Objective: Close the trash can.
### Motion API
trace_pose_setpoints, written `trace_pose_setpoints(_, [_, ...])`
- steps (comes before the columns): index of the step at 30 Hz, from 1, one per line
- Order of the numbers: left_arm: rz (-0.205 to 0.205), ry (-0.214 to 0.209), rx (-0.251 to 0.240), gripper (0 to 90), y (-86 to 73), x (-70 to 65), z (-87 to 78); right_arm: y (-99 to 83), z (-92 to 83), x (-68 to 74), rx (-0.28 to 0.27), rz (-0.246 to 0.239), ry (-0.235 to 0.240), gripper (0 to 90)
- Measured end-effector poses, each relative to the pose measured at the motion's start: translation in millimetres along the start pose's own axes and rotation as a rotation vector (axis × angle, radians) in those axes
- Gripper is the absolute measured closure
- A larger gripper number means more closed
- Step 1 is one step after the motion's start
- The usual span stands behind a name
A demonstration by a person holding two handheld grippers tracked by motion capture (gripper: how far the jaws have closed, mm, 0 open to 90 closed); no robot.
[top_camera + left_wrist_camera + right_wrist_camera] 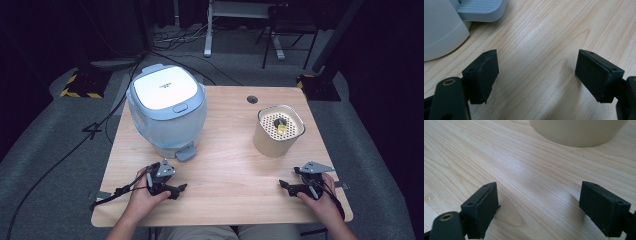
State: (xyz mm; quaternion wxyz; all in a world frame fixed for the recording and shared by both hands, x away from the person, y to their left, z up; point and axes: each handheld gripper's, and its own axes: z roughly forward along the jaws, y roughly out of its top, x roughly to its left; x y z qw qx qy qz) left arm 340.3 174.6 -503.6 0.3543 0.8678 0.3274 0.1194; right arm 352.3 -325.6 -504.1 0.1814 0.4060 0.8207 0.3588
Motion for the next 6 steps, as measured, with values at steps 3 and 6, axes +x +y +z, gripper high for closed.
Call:
trace_pose_setpoints(3, [0.004,-0.004,0.001,17.7,0.1,-0.2,0.2,0.0,-0.1,0.2,0.0,-0.003,0.003,15.7])
trace_pose_setpoints(6, [-0.001,0.0,0.002,17.6,-0.3,-0.4,-0.2,0.0,0.0,0.2,0.0,-0.003,0.004,15.6])
